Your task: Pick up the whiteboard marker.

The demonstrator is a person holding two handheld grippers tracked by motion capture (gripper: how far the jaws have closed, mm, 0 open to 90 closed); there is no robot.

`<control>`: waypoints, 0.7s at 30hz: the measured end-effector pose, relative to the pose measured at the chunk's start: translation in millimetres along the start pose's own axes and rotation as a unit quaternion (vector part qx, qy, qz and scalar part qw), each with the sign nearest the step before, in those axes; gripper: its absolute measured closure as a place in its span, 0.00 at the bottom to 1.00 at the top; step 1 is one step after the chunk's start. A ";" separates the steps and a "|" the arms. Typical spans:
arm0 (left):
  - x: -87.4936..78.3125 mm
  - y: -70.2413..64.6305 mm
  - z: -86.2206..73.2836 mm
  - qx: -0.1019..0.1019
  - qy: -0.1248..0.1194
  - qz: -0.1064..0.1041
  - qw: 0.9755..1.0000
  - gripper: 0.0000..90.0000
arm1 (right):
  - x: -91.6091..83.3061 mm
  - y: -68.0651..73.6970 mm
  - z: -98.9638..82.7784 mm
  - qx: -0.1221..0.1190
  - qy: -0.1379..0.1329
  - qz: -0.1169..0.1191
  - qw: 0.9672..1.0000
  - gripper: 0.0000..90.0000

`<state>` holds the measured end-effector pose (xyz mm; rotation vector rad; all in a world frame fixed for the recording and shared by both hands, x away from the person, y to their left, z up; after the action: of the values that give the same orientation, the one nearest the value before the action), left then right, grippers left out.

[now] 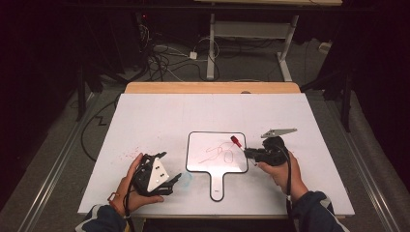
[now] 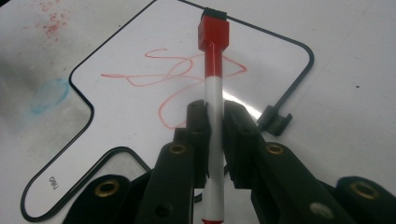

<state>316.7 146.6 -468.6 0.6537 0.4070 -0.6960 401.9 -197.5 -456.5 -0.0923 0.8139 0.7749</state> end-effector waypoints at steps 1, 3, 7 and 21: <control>1.0 -0.5 1.2 0.006 0.000 0.001 1.000 0.21 | 0.0 0.8 0.1 -0.001 0.000 0.001 1.000 0.91; 3.6 -1.5 3.9 0.015 0.000 0.005 1.000 0.21 | 0.2 2.4 0.2 0.000 -0.001 0.005 1.000 0.91; 8.9 -2.8 8.6 0.024 -0.002 0.000 1.000 0.22 | -0.5 6.6 1.1 -0.007 -0.001 0.012 1.000 0.91; 28.6 1.0 18.8 0.034 -0.007 -0.006 0.999 0.23 | 0.2 15.6 4.2 -0.015 -0.002 0.026 1.000 0.91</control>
<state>340.0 121.5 -470.2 0.7107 0.3749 -0.7284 394.4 -184.5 -450.5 -0.0970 0.8036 0.8368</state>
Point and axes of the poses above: each handheld gripper's, and its own axes: x roughly forward along the jaws, z roughly out of its top, y roughly to its left, the point moved 3 cm from there along x, roughly forward along the jaws
